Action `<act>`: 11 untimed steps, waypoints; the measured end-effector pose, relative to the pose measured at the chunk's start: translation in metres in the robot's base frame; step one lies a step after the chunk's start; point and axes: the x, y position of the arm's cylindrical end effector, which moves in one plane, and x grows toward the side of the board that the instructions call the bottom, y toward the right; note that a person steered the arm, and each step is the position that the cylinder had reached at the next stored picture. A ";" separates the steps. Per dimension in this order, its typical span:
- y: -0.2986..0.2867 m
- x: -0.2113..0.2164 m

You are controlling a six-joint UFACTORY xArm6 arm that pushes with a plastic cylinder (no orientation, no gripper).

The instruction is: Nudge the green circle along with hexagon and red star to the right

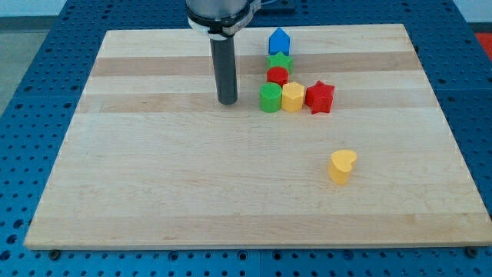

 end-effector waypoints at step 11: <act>0.039 -0.004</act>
